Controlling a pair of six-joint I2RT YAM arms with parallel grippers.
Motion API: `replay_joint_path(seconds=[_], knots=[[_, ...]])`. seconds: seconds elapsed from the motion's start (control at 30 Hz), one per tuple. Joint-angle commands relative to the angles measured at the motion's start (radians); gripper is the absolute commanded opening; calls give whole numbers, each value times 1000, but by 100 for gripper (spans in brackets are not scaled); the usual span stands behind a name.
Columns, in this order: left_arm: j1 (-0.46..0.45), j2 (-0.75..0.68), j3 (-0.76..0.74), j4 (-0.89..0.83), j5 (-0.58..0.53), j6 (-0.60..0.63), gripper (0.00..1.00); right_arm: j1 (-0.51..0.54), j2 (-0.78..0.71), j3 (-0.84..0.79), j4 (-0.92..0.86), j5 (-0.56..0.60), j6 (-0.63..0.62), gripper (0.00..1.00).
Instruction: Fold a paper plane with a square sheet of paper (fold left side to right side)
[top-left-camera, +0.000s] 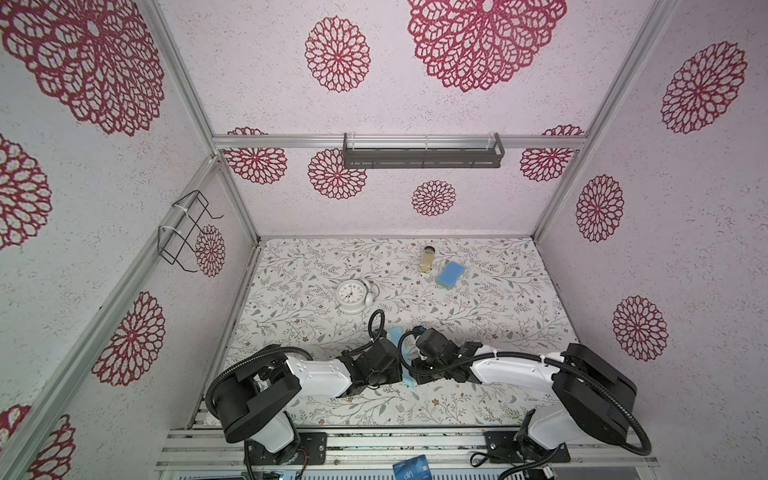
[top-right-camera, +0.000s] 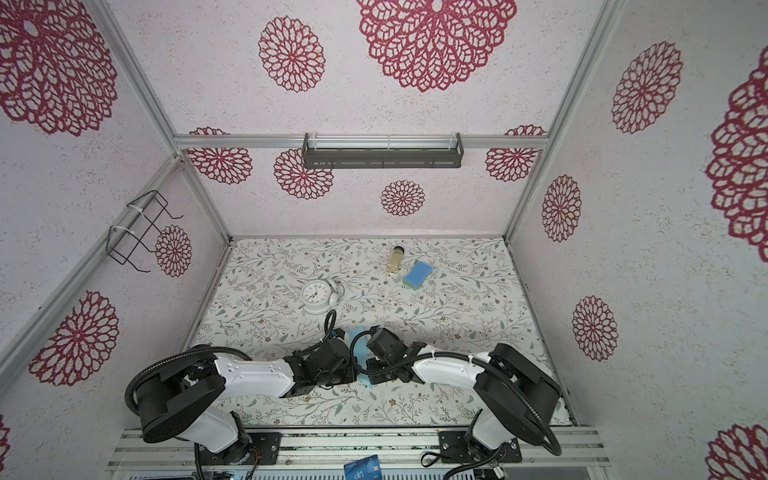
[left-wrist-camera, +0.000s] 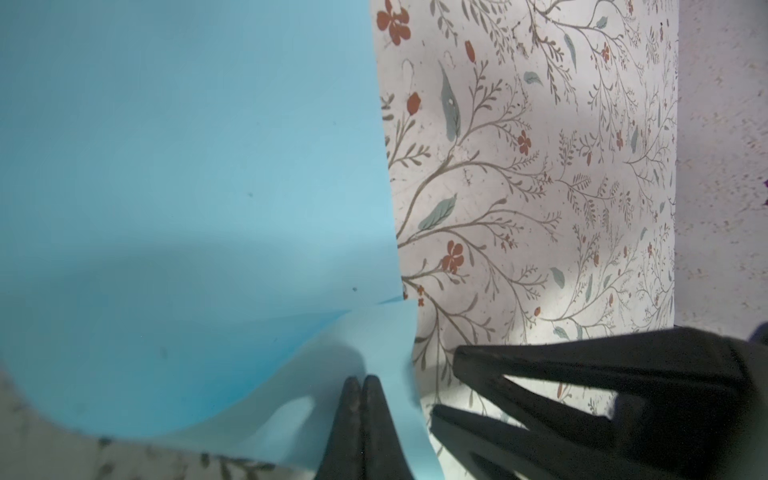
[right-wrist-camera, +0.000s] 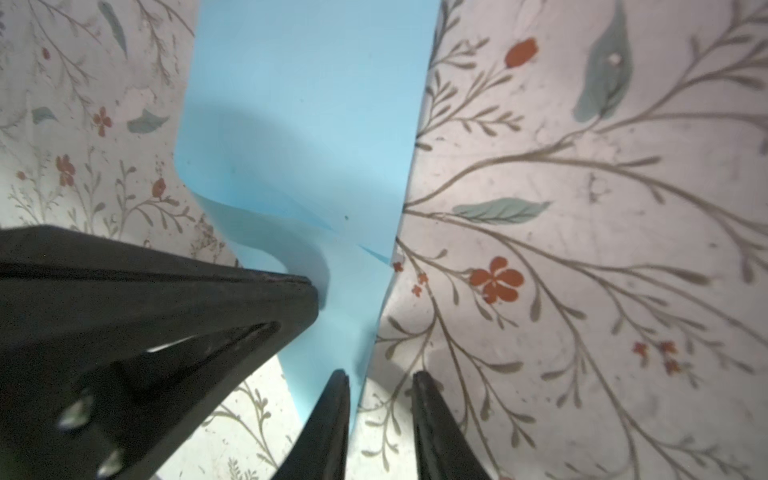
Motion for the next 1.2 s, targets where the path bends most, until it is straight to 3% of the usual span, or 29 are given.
replay_joint_path(seconds=[0.0, 0.17, 0.53, 0.9, 1.17], knots=[[-8, 12, -15, 4, -24, -33, 0, -2, -74, -7, -55, -23, 1, 40], [-8, 9, -16, -2, -29, -38, 0, 4, -79, -8, -59, -61, -11, 45], [-8, 9, -13, -7, -33, -42, 0, 38, 4, 35, -73, -58, -46, 46], [-8, -27, 19, -42, -37, -17, 0, 38, 47, 27, -70, -28, -54, 30], [-7, -102, 23, -84, -58, 24, 0, 38, 63, 19, -58, -23, -46, 25]])
